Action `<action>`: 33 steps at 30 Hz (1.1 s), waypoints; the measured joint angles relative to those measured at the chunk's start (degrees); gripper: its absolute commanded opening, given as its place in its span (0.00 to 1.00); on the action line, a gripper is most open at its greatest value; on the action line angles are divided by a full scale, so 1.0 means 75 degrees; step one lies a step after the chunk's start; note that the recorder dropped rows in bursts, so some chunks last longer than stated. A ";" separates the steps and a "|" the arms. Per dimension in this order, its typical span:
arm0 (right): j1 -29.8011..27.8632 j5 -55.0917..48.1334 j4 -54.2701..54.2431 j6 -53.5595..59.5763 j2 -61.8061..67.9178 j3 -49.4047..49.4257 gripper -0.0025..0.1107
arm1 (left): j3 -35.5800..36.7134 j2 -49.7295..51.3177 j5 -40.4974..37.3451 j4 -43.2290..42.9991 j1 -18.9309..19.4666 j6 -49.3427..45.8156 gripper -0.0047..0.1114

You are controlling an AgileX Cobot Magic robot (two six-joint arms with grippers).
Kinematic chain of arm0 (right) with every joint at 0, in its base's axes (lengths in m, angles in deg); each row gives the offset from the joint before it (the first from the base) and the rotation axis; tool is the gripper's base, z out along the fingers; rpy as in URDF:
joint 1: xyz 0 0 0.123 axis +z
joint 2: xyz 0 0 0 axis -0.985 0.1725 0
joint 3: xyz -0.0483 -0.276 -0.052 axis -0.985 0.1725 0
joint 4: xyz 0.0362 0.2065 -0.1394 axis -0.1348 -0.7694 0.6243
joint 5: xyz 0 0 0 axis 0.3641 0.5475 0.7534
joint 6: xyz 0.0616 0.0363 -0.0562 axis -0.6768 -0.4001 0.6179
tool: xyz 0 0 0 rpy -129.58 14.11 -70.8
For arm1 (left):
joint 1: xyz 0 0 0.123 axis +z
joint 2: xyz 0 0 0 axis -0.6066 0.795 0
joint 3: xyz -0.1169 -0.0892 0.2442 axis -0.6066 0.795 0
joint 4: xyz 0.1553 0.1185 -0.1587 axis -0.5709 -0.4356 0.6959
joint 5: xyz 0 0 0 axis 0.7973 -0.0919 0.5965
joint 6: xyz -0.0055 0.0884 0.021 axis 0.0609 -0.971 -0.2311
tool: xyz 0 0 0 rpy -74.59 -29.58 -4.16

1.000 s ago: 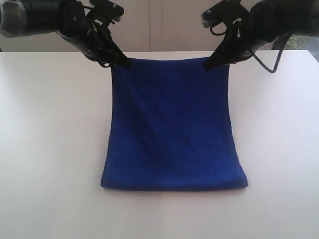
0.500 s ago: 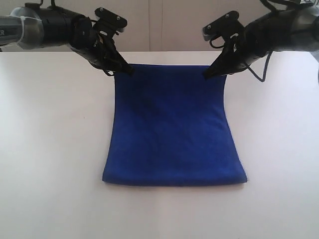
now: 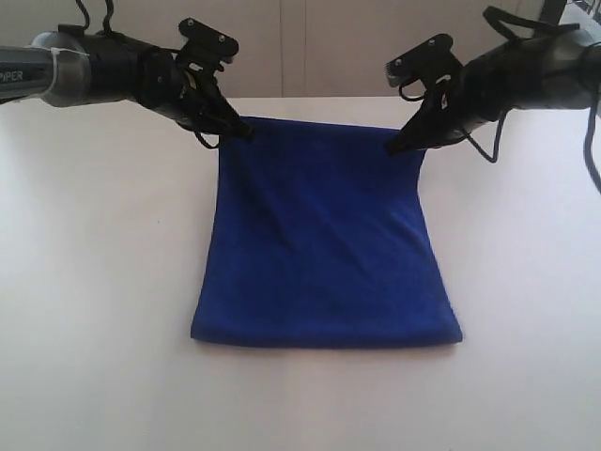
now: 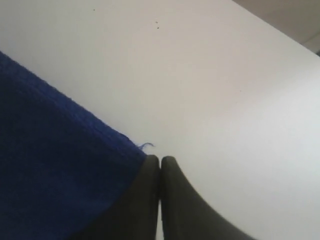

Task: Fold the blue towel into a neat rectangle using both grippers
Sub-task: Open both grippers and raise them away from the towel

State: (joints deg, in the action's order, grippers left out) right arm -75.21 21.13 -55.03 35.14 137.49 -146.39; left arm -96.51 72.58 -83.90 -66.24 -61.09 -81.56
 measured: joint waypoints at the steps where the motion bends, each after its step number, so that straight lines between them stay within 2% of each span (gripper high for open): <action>1: -0.0037 0.0013 0.0000 0.0000 0.0017 -0.0037 0.02 | 0.0000 0.0000 0.0023 0.0000 0.0000 0.0000 0.04; 17: -0.0108 0.0380 0.0028 0.0000 0.0244 -0.0207 0.02 | 0.0000 0.0260 0.0317 0.0017 0.0000 0.0000 0.04; 19: -0.0108 0.0451 0.0028 0.0000 0.0244 -0.0207 0.02 | 0.0000 0.0260 0.0391 0.0017 0.0000 0.0000 0.08; 22: -0.0108 0.0525 0.0045 0.0000 0.0244 -0.0207 0.09 | 0.0000 0.0260 0.0419 0.0017 0.0000 0.0000 0.23; 26: -0.0121 0.0525 0.0058 0.0000 0.0244 -0.0207 0.26 | 0.0000 0.0260 0.0438 0.0003 0.0000 0.0000 0.42; 29: -0.0121 0.0542 0.0075 0.0000 0.0244 -0.0207 0.37 | 0.0000 0.0260 0.0453 0.0003 0.0000 0.0000 0.47; 33: -0.0121 0.0616 0.0075 0.0000 0.0244 -0.0207 0.41 | 0.0000 0.0260 0.0453 0.0003 0.0017 0.0000 0.47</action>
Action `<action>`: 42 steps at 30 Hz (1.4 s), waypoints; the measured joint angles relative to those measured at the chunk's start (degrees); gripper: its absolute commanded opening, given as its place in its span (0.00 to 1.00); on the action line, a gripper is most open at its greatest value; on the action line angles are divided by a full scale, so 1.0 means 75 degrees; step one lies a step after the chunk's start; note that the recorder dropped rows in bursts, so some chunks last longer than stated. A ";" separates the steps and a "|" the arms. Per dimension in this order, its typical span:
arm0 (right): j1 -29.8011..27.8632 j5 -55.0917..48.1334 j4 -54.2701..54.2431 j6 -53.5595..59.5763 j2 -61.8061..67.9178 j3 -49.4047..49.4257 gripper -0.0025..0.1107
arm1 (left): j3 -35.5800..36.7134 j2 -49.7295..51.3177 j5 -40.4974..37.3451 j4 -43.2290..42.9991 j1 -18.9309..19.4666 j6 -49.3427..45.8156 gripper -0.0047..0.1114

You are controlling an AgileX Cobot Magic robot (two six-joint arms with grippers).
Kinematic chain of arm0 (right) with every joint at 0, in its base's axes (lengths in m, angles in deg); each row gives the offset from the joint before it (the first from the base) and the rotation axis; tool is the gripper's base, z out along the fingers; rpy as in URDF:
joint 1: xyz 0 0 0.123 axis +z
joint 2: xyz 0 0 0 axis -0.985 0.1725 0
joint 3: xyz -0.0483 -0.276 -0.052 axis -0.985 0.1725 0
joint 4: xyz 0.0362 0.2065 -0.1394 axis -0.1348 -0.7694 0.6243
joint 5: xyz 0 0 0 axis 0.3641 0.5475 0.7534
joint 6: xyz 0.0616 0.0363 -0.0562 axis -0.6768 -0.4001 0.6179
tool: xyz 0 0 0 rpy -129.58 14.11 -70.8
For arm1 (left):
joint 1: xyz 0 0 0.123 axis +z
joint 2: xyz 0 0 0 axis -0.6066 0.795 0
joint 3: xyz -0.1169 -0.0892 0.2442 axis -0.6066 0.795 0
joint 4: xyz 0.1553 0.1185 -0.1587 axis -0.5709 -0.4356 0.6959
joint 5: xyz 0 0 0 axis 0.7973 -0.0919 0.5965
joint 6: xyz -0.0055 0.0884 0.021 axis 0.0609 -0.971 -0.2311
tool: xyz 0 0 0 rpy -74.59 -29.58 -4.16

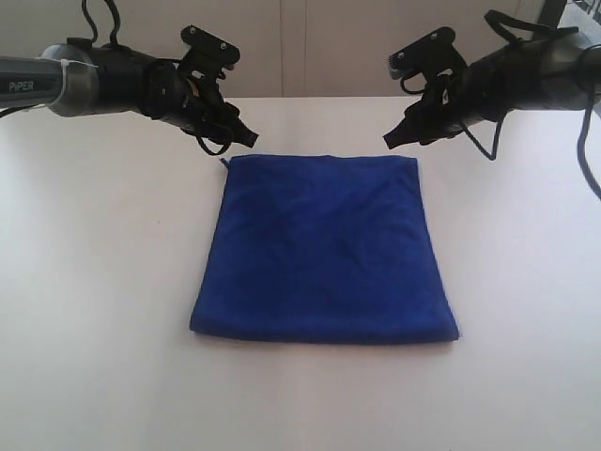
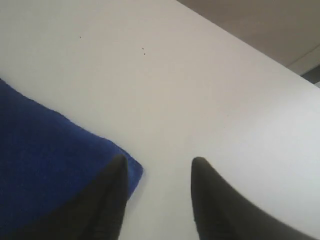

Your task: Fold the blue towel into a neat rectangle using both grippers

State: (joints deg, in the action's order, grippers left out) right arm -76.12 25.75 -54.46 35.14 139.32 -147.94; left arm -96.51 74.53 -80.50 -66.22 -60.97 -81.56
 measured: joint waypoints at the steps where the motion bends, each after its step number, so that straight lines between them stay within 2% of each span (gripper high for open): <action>1: 0.0000 0.0034 0.0000 0.0000 0.0000 0.0000 0.41 | 0.0000 0.0000 0.0000 0.0000 0.0004 0.0000 0.47; 7: 0.0000 -0.0044 0.0000 -0.0060 0.0000 0.0000 0.39 | 0.0000 0.0000 -0.0017 0.0000 0.0106 0.0000 0.44; 11: 0.0000 -0.0491 0.0000 -0.0358 0.0000 0.0000 0.23 | 0.0000 0.0000 -0.0567 0.0000 0.0124 0.0000 0.29; 14: 0.0000 -0.1156 0.0000 -0.0540 0.0000 0.0000 0.10 | 0.0000 -0.0015 -0.1452 0.0000 0.0124 0.0014 0.16; 17: 0.0000 -0.1972 -0.0037 -0.0607 -0.0067 0.0000 0.02 | 0.0000 -0.0164 -0.2431 0.0000 0.0124 0.0014 0.04; 25: -0.0003 -0.3540 -0.0959 -0.0656 -0.0823 0.0017 0.02 | 0.0000 -0.1051 -0.4243 0.0241 0.0135 0.0014 0.04; 31: 0.0058 -0.3992 -0.1378 -0.0656 -0.1740 0.0660 0.02 | 0.0147 -0.1755 -0.5443 0.0360 0.0135 0.0284 0.04; 36: 0.0290 -0.4059 -0.1540 -0.0656 -0.2681 0.1644 0.02 | 0.1173 -0.2602 -0.5501 0.0672 0.0135 0.0397 0.04; 42: 0.0461 -0.4075 -0.1992 -0.0671 -0.3296 0.2484 0.02 | 0.2659 -0.3343 -0.5031 0.0745 -0.0007 0.0397 0.04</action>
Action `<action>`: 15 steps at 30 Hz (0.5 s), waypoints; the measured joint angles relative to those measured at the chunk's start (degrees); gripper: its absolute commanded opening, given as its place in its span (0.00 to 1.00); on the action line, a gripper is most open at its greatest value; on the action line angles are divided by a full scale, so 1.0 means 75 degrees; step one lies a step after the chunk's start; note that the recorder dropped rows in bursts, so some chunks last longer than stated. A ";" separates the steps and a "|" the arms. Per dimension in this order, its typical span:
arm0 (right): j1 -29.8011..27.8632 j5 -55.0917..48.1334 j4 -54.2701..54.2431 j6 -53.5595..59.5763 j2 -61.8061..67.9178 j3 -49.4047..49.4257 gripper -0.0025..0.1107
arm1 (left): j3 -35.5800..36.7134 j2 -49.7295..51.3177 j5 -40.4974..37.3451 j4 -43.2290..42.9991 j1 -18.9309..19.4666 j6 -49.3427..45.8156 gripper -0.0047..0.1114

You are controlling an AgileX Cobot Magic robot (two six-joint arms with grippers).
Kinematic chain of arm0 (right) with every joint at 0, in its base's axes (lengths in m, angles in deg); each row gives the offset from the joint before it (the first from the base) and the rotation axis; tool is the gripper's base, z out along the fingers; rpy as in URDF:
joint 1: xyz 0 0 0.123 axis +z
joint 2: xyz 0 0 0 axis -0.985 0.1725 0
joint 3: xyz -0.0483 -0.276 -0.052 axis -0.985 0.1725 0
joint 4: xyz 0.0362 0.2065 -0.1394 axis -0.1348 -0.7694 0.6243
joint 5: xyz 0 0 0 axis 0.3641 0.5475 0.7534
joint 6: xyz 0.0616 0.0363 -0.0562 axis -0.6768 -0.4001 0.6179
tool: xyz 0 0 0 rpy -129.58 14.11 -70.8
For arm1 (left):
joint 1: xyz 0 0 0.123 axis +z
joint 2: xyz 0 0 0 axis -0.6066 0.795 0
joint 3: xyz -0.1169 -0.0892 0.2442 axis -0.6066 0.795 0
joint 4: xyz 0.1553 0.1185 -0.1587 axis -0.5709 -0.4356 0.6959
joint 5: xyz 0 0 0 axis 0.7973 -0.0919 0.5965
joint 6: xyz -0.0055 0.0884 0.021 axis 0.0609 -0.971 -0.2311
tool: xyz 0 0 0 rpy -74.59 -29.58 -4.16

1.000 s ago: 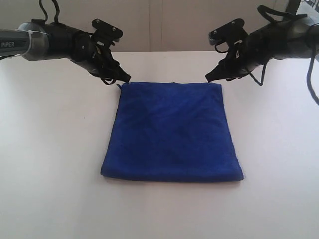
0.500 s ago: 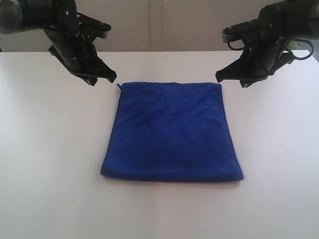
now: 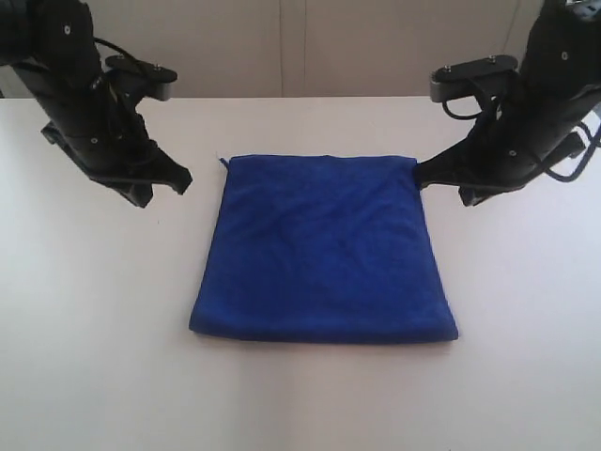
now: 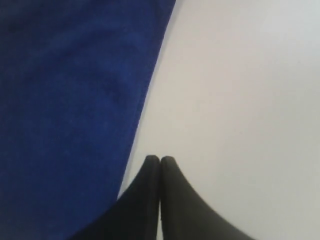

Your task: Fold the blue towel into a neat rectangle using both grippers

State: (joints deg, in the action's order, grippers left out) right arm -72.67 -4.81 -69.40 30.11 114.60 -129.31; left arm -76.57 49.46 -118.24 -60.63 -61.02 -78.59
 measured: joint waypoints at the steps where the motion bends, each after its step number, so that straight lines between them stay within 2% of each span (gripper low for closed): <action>1: 0.0020 -0.0016 -0.0231 0.0000 -0.0105 0.0214 0.02 | 0.0461 -0.0180 0.0197 0.0083 -0.0089 0.0000 0.04; 5: 0.0025 0.0003 -0.0864 0.0000 -0.0172 0.0928 0.02 | 0.1478 -0.0325 0.0955 0.0489 -0.0239 0.0000 0.04; 10: 0.0155 0.0406 -0.0916 0.0000 -0.0172 0.1631 0.02 | 0.2477 -0.0325 0.2031 0.0824 -0.0412 0.0000 0.04; 15: 0.0155 0.0653 -0.0916 0.0000 -0.0184 0.1762 0.02 | 0.2921 -0.0105 0.2708 0.1074 -0.0744 0.0000 0.04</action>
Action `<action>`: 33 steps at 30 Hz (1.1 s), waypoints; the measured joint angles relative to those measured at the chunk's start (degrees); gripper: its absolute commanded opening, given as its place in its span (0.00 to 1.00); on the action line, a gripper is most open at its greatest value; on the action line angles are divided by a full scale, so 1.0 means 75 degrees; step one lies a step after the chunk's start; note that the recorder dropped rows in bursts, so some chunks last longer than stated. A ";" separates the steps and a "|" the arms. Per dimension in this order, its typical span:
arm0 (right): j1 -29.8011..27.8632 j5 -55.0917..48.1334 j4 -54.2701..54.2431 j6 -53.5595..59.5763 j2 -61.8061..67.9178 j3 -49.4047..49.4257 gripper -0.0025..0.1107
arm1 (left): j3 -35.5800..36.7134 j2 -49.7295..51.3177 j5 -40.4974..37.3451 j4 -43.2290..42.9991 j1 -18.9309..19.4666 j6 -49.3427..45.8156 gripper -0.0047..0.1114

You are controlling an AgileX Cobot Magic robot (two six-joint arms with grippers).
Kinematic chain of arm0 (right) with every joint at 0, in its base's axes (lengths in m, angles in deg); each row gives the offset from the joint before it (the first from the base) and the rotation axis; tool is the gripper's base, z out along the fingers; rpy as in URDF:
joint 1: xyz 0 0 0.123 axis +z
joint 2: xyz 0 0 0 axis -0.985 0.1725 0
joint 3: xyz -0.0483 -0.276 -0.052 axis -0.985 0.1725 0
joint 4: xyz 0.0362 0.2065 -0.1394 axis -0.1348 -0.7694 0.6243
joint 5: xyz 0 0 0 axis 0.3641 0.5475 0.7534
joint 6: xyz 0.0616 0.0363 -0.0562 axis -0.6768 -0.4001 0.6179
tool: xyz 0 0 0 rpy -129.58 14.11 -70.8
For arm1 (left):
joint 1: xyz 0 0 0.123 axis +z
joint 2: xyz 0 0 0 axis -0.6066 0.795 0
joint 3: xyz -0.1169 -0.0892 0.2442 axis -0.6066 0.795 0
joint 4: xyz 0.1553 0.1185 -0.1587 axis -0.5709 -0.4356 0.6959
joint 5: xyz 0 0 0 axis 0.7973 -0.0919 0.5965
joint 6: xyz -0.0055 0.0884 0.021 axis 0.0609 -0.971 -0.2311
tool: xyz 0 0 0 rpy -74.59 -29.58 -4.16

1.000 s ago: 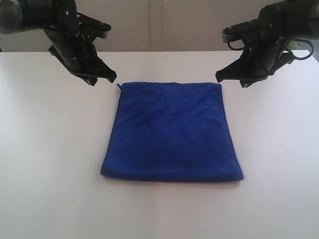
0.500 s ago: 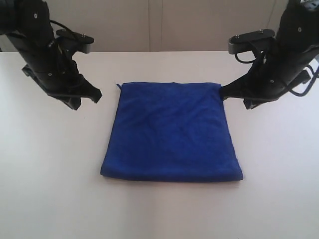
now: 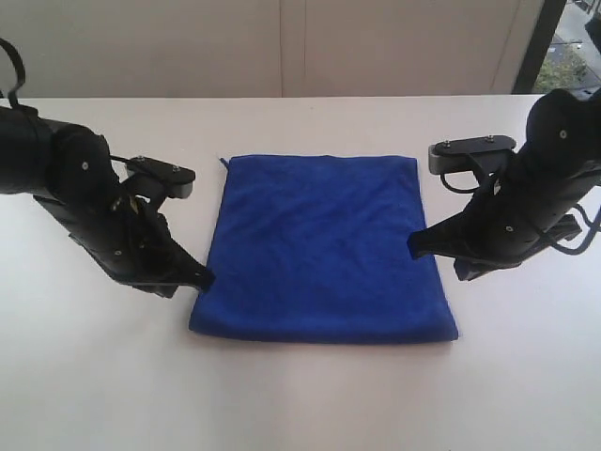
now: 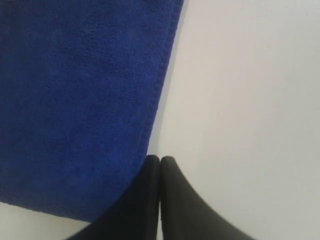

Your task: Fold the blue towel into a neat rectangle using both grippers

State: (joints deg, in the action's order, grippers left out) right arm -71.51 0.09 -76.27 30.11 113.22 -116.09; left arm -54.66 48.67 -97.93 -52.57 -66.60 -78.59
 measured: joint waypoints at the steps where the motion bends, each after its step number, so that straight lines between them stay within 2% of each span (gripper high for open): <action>1: 0.0000 0.0015 0.0000 0.0000 0.0000 0.0000 0.02 | 0.0028 0.0086 0.0057 0.0015 -0.0071 0.0000 0.04; 6: 0.0000 0.0077 -0.0014 0.0000 0.0000 0.0000 0.02 | 0.0042 0.0432 0.0224 0.0174 -0.0575 0.0000 0.04; 24: 0.0000 0.0134 -0.0031 0.0000 0.0000 0.0000 0.02 | 0.0028 0.0429 -0.0148 0.0488 -0.0607 0.0000 0.04; 33: 0.0000 0.0149 -0.0031 0.0000 0.0000 0.0000 0.02 | 0.0028 0.0429 -0.0227 0.0583 -0.0835 -0.0016 0.04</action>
State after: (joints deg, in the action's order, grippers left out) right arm -71.51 1.21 -76.51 30.11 113.22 -116.09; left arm -54.45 51.89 -99.63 -48.20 -72.86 -78.71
